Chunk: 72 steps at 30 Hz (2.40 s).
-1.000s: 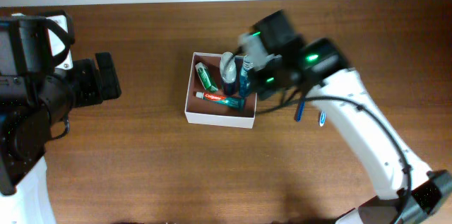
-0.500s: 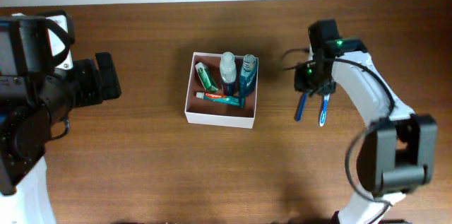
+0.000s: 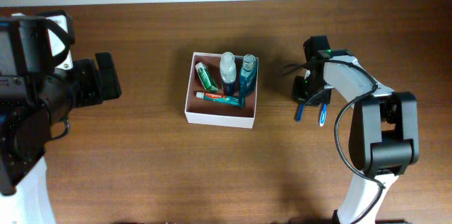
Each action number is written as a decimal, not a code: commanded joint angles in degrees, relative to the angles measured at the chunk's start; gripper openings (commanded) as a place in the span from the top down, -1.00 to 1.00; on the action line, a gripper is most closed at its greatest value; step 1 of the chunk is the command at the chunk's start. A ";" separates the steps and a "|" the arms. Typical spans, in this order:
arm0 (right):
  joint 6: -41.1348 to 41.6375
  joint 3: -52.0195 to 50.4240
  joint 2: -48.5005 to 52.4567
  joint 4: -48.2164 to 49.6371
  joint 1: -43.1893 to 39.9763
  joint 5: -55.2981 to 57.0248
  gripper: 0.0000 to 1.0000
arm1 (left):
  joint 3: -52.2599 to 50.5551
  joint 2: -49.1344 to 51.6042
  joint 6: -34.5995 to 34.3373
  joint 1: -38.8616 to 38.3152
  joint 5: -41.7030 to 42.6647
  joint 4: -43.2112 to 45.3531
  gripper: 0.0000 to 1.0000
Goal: Pack container
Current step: 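Grasp the blue razor with the right gripper, then place the razor into the box and release, then grasp the blue-white toothbrush with the right gripper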
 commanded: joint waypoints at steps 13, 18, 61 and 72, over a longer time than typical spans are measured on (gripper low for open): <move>-5.22 1.20 -12.41 -6.43 4.92 -0.24 0.92 | 0.42 -0.66 0.09 0.20 -0.42 0.00 -0.99; -16.55 2.23 -24.76 -7.08 13.88 -8.26 0.92 | 0.42 -0.66 0.09 0.20 -0.42 -0.02 -0.99; -13.38 7.72 -33.31 -11.78 14.34 -1.16 0.00 | 0.42 -0.66 0.09 0.20 -0.42 0.00 -0.99; -6.75 -0.72 -22.27 -7.21 -12.35 -1.20 0.00 | 0.42 -0.66 0.09 0.20 -0.42 0.00 -0.99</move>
